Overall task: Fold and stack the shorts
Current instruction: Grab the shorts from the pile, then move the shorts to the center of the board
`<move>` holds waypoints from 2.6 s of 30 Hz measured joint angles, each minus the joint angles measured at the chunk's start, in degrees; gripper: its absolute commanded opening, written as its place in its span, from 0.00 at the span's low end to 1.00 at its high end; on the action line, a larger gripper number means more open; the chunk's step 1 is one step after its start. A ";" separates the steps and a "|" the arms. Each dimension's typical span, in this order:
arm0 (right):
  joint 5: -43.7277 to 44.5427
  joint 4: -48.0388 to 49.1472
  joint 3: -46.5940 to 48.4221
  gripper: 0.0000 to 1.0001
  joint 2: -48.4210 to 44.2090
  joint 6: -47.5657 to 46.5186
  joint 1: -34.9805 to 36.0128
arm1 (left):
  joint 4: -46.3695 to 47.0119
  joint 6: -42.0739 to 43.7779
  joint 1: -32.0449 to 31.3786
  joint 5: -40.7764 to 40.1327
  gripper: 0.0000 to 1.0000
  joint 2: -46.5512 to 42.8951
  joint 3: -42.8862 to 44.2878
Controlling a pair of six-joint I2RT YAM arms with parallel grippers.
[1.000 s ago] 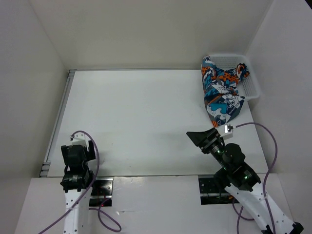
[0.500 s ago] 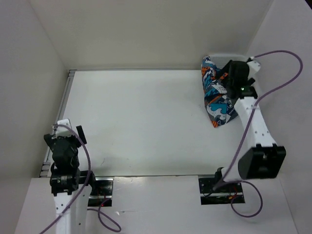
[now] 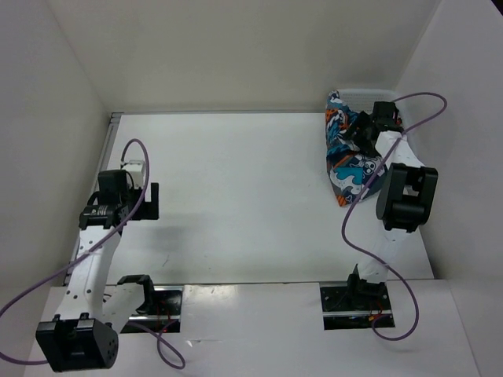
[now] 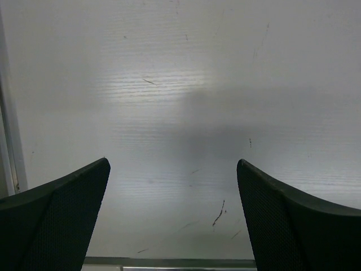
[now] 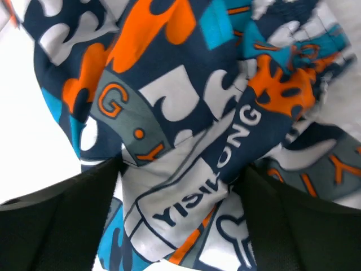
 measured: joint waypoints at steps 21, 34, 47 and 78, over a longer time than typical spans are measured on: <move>-3.28 1.16 3.82 0.00 -8.70 0.17 -0.39 | -0.31 -0.02 -3.04 0.09 1.00 2.47 3.08; 12.09 8.85 19.54 0.07 -34.58 -7.15 34.86 | 2.97 -0.02 -3.30 -0.02 1.00 14.16 21.20; 0.37 3.45 -4.87 1.00 -23.65 -1.70 48.17 | 1.57 -0.02 -4.59 -0.33 1.00 10.86 19.89; 20.65 1.97 -3.04 0.80 5.51 -1.20 66.99 | 10.03 -0.02 -12.57 -4.44 0.99 18.14 -2.93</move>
